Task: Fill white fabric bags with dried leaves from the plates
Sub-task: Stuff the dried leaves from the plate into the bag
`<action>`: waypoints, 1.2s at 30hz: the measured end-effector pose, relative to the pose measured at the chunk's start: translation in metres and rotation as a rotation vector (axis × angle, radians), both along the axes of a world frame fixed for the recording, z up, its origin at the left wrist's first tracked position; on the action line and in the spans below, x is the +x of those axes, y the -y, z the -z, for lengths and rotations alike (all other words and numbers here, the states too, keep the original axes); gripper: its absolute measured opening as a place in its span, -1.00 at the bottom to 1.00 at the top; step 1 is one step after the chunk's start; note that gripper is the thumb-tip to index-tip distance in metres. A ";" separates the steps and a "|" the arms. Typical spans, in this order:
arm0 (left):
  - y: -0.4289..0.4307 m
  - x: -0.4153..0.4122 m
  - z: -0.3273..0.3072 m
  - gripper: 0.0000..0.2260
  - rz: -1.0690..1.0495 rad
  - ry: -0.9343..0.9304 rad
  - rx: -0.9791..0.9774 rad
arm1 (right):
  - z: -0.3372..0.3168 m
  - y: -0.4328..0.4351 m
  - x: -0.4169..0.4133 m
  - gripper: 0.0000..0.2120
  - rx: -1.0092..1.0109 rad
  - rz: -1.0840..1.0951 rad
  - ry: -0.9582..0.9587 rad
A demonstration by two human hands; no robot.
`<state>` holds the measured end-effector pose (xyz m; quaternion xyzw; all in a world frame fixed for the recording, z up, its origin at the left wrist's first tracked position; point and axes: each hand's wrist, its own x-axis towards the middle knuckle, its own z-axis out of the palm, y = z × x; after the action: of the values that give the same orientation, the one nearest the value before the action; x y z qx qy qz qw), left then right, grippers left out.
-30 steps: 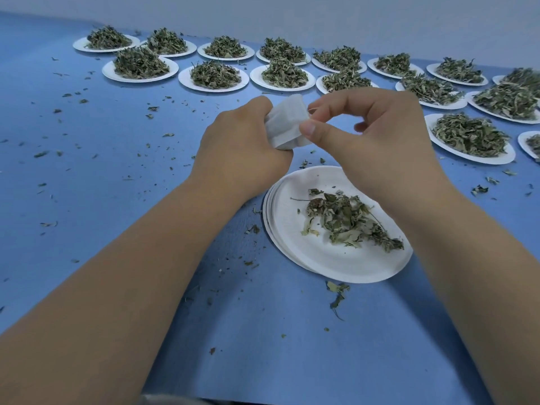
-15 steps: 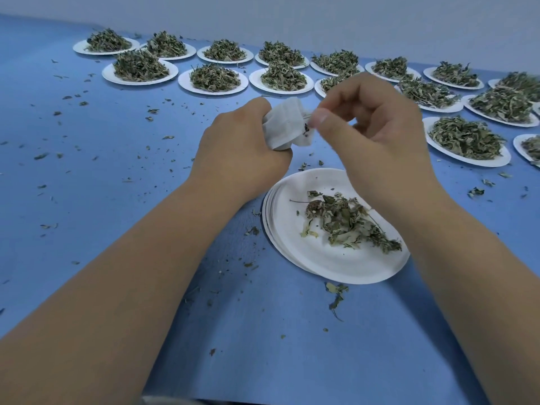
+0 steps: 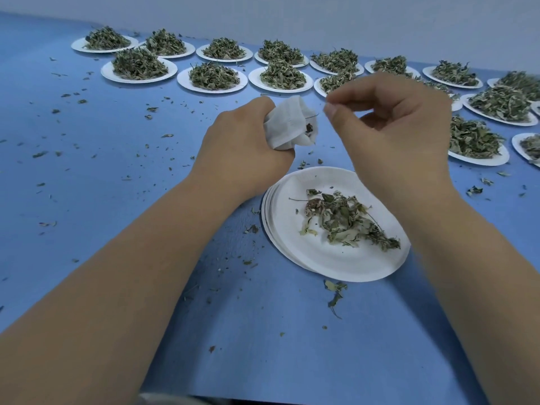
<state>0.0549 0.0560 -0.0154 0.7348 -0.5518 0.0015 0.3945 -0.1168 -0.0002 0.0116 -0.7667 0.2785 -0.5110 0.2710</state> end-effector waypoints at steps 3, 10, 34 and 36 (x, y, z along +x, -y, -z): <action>0.001 0.001 -0.001 -0.82 -0.008 -0.025 -0.004 | -0.002 0.001 -0.007 -0.87 0.053 -0.064 -0.129; 0.002 0.002 0.000 -0.81 -0.006 -0.012 0.021 | 0.003 0.000 -0.004 -0.87 0.006 -0.148 -0.209; -0.004 -0.007 0.003 -0.72 0.185 0.276 0.110 | 0.004 -0.008 0.003 -0.75 -0.131 -0.064 -0.386; -0.007 -0.010 -0.001 -0.75 0.191 0.315 0.116 | 0.005 -0.009 0.006 -0.73 -0.120 -0.080 -0.400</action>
<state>0.0451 0.0634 -0.0147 0.6913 -0.6731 0.0470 0.2585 -0.1108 0.0090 0.0069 -0.8780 0.2651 -0.3534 0.1841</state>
